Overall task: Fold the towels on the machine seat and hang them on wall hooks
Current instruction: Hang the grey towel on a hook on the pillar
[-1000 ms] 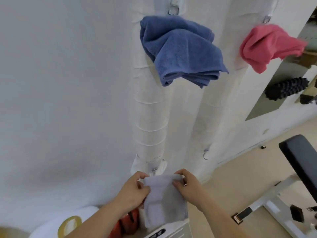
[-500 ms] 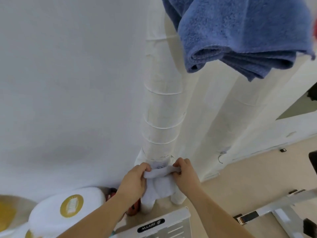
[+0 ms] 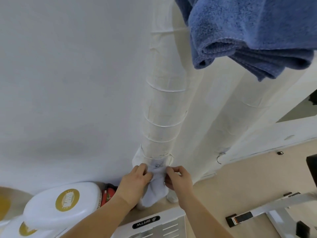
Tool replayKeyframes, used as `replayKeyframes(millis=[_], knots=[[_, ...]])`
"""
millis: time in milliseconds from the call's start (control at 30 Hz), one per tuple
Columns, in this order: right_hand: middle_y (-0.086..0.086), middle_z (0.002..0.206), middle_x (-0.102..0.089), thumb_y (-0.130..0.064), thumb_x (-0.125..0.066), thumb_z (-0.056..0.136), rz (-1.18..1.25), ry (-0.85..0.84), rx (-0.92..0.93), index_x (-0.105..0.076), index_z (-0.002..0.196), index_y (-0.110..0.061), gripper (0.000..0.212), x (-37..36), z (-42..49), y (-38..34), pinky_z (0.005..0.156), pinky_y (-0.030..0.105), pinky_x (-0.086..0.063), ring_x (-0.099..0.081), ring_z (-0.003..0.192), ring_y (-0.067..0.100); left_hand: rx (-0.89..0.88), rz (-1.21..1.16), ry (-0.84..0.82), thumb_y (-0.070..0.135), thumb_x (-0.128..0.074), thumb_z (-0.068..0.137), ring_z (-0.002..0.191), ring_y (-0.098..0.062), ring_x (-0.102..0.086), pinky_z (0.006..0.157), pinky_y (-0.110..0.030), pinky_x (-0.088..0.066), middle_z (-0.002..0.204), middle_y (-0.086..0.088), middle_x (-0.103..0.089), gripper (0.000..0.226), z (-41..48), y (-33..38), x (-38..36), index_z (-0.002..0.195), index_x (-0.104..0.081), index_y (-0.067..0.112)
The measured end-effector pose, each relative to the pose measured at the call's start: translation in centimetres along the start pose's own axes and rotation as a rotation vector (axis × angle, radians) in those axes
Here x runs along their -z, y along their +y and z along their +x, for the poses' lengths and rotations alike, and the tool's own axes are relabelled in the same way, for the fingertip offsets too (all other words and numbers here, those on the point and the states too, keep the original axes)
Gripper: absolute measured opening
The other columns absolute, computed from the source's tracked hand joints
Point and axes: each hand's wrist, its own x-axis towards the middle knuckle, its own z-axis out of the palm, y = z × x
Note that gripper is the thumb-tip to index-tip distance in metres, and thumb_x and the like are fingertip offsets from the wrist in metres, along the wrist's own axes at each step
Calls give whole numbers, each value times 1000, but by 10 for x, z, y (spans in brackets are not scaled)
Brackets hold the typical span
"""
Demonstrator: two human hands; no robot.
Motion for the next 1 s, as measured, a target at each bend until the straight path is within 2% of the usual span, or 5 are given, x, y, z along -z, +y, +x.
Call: replayKeyframes(millis=[233,400,567,733,1000], knots=[[10,66,-73,-43,-75,88,-213,42,90,-57,78,-13,36,-3,7,14,72,49,-62,-72,70,32,118,-168,45,34,-47,94,84,-16,-64,62,-32,-59,110,1,-57,30,-10,1,-26,112,-66,20],[5,72,-60,-41,-75,89,-416,50,136,-54,68,-17,38,0,15,13,63,31,-48,-56,60,18,165,-11,-1,27,-78,78,73,-18,-59,37,-34,-48,86,4,-53,13,7,10,-12,74,-66,21],[-1,88,-58,-29,-58,94,-860,33,436,-68,89,-20,14,-5,13,-9,73,32,-48,-60,87,23,218,23,6,20,-89,59,67,-20,-58,40,-27,-37,72,2,-54,20,13,20,-2,56,-69,19],[1,87,-75,-29,-54,93,-899,-35,450,-73,97,-23,21,-7,-7,-7,73,32,-54,-70,82,24,217,-68,-19,26,-49,97,99,-22,-61,72,-32,-48,103,-1,-66,27,9,26,1,117,-66,21],[-8,143,-57,-33,-72,85,-857,-284,352,-46,149,-28,69,14,-5,12,106,19,-40,-58,127,14,172,-157,-41,42,-52,98,127,-23,-51,99,-34,-52,141,-2,-54,66,-15,40,-10,156,-35,14]])
